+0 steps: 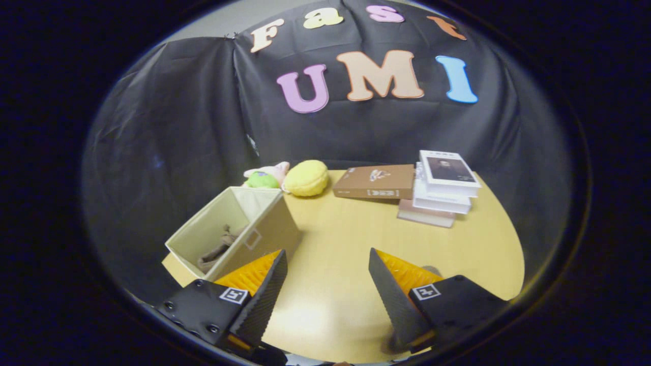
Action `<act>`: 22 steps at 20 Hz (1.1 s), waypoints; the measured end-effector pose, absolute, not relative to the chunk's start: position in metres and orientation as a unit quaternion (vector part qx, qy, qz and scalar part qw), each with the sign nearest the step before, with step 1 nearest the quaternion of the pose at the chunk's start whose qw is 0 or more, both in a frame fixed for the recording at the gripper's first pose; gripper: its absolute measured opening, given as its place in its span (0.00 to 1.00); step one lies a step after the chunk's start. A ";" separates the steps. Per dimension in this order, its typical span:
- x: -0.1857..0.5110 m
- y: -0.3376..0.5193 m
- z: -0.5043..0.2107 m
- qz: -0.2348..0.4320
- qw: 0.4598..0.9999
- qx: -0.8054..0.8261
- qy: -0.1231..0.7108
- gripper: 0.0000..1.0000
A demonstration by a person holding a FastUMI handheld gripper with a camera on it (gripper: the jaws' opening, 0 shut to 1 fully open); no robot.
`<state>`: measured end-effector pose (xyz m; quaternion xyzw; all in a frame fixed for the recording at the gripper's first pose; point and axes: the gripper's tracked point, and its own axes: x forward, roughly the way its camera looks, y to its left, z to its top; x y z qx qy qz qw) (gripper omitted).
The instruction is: Open the storage box then place both shoes into the box .Put the left shoe in first, then the right shoe, with the right side of both shoes facing outward in a uniform manner.
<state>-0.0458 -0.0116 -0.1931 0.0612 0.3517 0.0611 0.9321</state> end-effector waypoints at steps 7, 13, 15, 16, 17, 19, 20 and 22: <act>-0.083 -0.098 -0.219 0.007 0.925 0.047 0.378 1.00; -0.108 -0.141 -0.254 -0.011 0.912 0.047 0.408 1.00; -0.115 -0.147 -0.269 -0.012 0.905 0.046 0.423 1.00; -0.119 -0.151 -0.276 -0.012 0.901 0.044 0.431 1.00; -0.123 -0.154 -0.284 -0.013 0.897 0.040 0.439 1.00; -0.130 -0.160 -0.298 -0.013 0.889 0.032 0.457 1.00; -0.134 -0.162 -0.305 -0.012 0.884 0.028 0.466 1.00; -0.137 -0.163 -0.316 -0.009 0.876 0.025 0.481 1.00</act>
